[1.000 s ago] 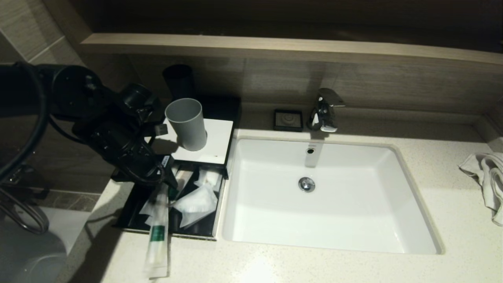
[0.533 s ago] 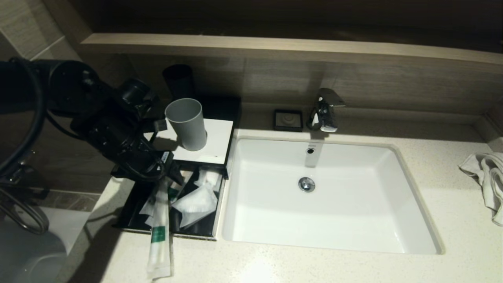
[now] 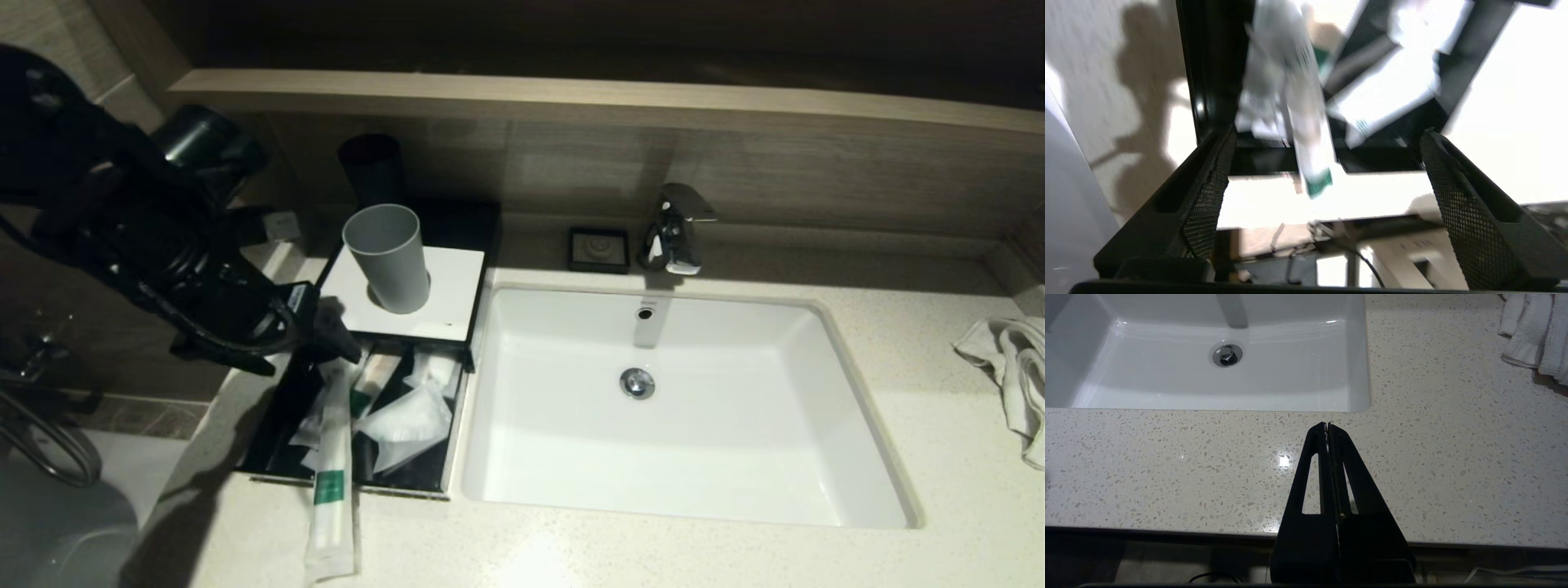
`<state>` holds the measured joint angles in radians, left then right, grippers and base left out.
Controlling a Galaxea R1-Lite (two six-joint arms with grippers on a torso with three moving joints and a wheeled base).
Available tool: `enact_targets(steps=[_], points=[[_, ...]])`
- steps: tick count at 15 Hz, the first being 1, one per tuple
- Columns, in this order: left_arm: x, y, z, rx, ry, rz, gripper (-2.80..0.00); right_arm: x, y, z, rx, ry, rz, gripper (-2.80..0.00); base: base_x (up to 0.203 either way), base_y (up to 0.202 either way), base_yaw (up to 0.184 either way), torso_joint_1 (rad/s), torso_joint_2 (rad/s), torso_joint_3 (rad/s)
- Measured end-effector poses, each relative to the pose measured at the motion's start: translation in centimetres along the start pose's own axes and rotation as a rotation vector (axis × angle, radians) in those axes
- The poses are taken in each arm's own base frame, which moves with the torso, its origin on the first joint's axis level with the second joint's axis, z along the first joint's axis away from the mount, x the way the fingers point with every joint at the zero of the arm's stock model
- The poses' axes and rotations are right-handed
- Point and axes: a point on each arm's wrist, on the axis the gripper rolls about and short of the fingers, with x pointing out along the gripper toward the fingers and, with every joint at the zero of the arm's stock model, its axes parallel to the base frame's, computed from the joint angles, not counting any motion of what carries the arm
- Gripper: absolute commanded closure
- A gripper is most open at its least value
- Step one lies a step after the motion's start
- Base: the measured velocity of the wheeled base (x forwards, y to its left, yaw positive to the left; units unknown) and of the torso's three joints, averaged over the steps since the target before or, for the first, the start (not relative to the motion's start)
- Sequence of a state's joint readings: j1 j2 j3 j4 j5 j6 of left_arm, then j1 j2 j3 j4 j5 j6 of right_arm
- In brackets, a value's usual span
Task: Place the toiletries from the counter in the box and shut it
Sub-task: Place the bathroom toiletry into the drawer
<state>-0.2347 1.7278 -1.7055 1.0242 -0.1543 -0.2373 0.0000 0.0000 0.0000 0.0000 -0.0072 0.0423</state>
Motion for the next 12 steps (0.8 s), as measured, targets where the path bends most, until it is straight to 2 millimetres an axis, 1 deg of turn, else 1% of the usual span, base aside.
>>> enact_targets(steps=[1,4,6,8,10,12], points=[[-1.1,0.0,-0.8,-0.019,0.005,-0.015,0.00,0.0,0.0,0.0,-0.001,0.000,0.000,0.00,0.000,0.000,0.000,0.000,0.00,0.000],[-3.6,-0.3,-3.5,-0.067,0.010,-0.053,0.00,0.0,0.0,0.0,0.000,0.000,0.000,0.00,0.000,0.000,0.000,0.000,0.00,0.000],[-4.2,-0.5,-5.5,-0.091,0.035,-0.064,0.00,0.0,0.0,0.0,0.000,0.000,0.000,0.00,0.000,0.000,0.000,0.000,0.00,0.000],[-3.8,-0.8,-7.6,-0.092,0.088,-0.067,0.00,0.0,0.0,0.0,0.000,0.000,0.000,0.00,0.000,0.000,0.000,0.000,0.00,0.000],[-2.7,-0.9,-9.3,-0.099,0.141,-0.061,0.00,0.0,0.0,0.0,-0.001,0.000,0.000,0.00,0.000,0.000,0.000,0.000,0.00,0.000],[-1.3,-1.0,-10.5,-0.117,0.144,-0.054,0.00,0.0,0.0,0.0,0.000,0.000,0.000,0.00,0.000,0.000,0.000,0.000,0.00,0.000]])
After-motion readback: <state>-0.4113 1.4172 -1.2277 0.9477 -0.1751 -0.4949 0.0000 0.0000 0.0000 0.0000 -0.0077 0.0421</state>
